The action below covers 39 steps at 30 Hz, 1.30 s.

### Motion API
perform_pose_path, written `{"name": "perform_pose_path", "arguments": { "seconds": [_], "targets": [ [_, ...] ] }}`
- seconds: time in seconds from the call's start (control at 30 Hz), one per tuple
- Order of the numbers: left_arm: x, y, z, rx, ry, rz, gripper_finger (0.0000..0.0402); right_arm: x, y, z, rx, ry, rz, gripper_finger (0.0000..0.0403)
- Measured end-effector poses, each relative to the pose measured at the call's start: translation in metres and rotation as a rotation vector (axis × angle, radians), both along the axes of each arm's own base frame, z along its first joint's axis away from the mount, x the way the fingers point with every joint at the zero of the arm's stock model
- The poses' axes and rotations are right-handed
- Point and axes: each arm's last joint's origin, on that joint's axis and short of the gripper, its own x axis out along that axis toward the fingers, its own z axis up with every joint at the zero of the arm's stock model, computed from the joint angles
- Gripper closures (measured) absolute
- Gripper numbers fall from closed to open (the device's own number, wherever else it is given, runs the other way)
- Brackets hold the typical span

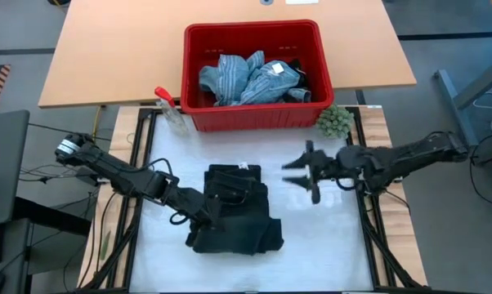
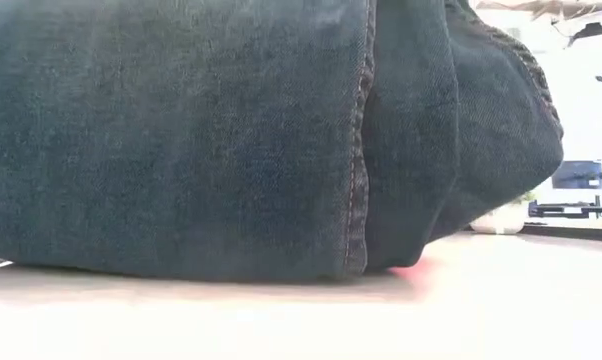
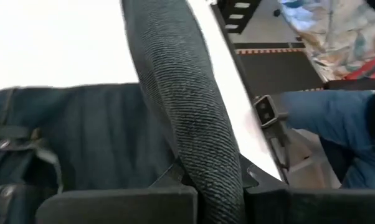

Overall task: Fold Laundry from Bin
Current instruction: Fold the dark blue pants

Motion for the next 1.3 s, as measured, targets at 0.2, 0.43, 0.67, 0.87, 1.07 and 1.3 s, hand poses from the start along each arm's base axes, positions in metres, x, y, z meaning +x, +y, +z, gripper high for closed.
{"name": "perform_pose_path", "arguments": {
  "seconds": [0.2,0.43,0.67,0.87,1.07,1.3],
  "targets": [
    [-0.007,-0.022,0.004,0.063,-0.084,-0.063,0.0400,0.033,-0.009,-0.054,0.148,-0.124,0.035,0.0307],
    [-0.025,-0.053,0.004,0.173,-0.155,-0.219,0.0400,0.088,0.008,-0.108,0.138,-0.109,-0.066,0.0384],
    [-0.029,-0.076,-0.010,0.148,-0.105,-0.258,0.0400,0.141,0.027,-0.142,0.038,-0.105,-0.052,0.0387],
    [-0.024,-0.088,-0.027,0.083,-0.013,-0.214,0.0400,0.177,0.041,-0.159,-0.025,-0.101,-0.027,0.0387],
    [-0.024,-0.093,-0.028,0.050,-0.011,-0.184,0.0400,0.196,0.057,-0.194,-0.037,-0.041,0.004,0.0387],
    [-0.016,-0.088,-0.014,0.165,-0.110,-0.182,0.0400,0.210,0.055,-0.242,-0.048,0.046,-0.008,0.0387]
  ]
}}
